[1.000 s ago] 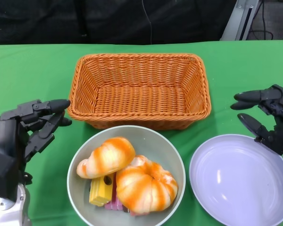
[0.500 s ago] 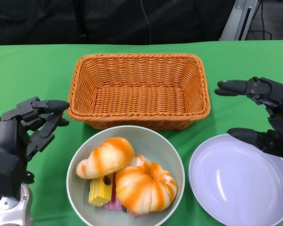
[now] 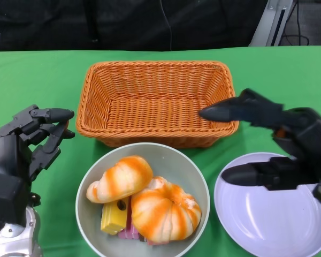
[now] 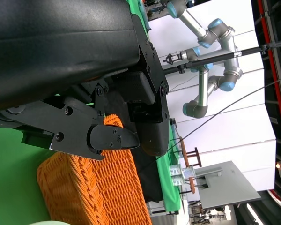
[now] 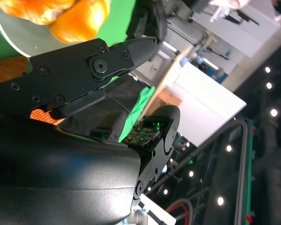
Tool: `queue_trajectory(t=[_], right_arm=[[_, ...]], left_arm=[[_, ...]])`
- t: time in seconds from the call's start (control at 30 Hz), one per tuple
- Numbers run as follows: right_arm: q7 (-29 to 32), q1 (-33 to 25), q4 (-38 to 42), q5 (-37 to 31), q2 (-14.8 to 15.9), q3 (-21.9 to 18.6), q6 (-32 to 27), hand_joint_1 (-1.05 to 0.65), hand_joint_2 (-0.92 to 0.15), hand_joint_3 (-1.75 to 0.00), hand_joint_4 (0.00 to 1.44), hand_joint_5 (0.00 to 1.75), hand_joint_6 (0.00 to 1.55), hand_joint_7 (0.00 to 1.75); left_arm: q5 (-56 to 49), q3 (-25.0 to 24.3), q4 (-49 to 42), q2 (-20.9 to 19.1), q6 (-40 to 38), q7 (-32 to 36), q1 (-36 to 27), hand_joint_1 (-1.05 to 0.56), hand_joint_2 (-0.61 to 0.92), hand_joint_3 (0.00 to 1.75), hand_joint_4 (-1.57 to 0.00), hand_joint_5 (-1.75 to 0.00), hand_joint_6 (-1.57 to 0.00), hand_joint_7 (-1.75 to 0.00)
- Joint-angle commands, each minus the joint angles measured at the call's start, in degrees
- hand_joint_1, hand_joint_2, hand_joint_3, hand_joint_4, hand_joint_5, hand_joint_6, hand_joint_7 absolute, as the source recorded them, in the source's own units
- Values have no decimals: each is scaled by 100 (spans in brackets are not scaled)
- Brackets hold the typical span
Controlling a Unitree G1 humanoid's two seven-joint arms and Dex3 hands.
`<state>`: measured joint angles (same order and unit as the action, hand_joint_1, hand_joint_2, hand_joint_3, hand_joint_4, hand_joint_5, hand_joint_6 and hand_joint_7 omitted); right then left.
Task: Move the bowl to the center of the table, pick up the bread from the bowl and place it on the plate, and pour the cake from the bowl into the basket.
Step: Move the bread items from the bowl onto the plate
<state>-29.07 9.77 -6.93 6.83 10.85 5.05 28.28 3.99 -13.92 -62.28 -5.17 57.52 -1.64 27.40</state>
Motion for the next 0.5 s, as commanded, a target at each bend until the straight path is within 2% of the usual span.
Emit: queue_trajectory(t=[0.03,0.17,0.4,0.47,0.5], right_arm=[[65,361,412,-258,-30,152,90,-54,-84,0,47,84,64,19],[-25,751,1091,-466,-47,349,502,-55,-84,-1,56,67,69,10],[68,1134,1649,-846,-154,638,875,-62,-87,-1,57,66,70,6],[106,1225,1681,-1015,-144,708,872,-62,-87,-1,57,65,70,5],[128,1255,1651,-1113,-125,741,823,-63,-88,-1,57,65,69,4]], left_arm=[[0,7,-51,-46,138,-18,25,-14,92,30,-78,-123,-96,-72],[-27,28,-71,-26,149,31,4,-17,92,27,-80,-122,-96,-73],[-20,70,-61,32,134,-1,-31,-19,92,24,-83,-116,-97,-70],[-71,109,-64,27,150,10,-47,-19,92,26,-81,-121,-96,-70],[-59,115,-68,36,161,-11,-49,-19,92,25,-77,-130,-95,-71]])
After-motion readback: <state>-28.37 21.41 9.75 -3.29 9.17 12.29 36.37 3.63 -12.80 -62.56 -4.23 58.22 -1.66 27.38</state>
